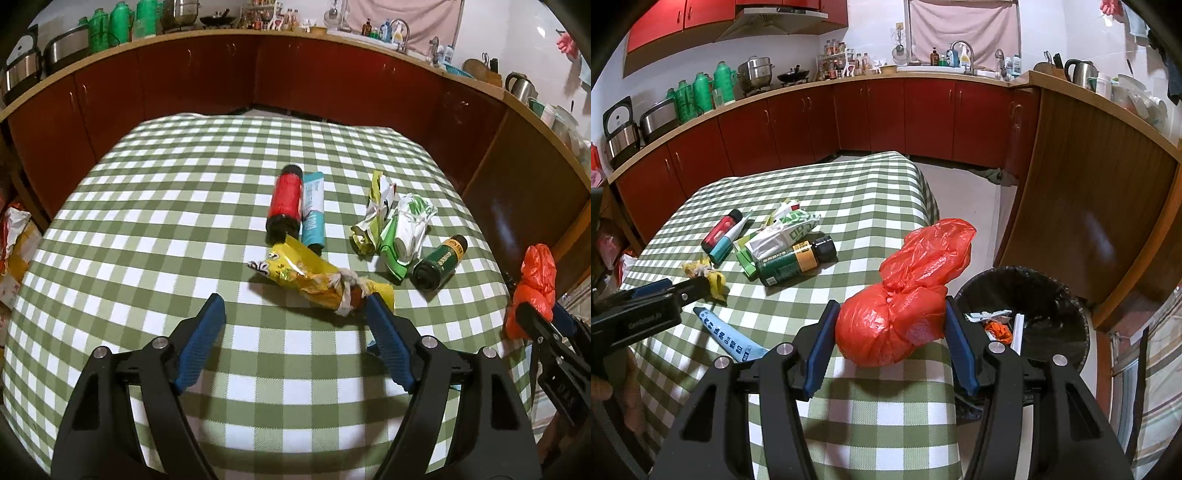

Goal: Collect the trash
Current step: 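Grasp the yellow snack wrapper with the left gripper while the right gripper holds the bag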

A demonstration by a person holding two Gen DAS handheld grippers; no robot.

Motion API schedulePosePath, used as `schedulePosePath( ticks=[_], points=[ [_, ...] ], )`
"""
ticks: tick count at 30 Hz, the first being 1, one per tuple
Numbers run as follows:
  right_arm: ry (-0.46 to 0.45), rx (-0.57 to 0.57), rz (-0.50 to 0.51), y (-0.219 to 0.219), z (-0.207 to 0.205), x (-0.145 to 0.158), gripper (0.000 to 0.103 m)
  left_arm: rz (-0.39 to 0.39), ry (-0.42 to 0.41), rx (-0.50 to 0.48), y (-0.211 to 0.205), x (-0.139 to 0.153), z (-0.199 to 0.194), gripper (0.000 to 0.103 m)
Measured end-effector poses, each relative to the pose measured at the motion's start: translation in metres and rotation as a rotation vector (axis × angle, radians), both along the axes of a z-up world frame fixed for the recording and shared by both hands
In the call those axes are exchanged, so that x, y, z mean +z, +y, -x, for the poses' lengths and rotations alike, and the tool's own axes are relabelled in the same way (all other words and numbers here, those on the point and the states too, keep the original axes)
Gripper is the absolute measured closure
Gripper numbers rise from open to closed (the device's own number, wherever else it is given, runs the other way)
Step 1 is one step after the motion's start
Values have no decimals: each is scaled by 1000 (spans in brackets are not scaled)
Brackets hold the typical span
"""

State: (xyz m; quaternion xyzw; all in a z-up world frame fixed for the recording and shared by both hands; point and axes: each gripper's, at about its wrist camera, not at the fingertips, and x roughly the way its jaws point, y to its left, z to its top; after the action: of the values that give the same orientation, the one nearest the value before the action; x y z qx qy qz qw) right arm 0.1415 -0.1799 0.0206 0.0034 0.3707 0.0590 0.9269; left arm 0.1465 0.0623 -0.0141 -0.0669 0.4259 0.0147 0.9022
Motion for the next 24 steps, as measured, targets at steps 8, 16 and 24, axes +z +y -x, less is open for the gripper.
schedulePosePath(
  ticks=[8, 16, 24],
  points=[
    [3, 0, -5, -1, -2, -1, 48, 12, -7, -8, -7, 0, -7, 26],
    [0, 3, -11, -4, -3, -1, 48, 14, -8, -13, -17, 0, -18, 25],
    [4, 1, -12, -9, -5, -1, 48, 58, -20, 9, -19, -1, -23, 41]
  ],
)
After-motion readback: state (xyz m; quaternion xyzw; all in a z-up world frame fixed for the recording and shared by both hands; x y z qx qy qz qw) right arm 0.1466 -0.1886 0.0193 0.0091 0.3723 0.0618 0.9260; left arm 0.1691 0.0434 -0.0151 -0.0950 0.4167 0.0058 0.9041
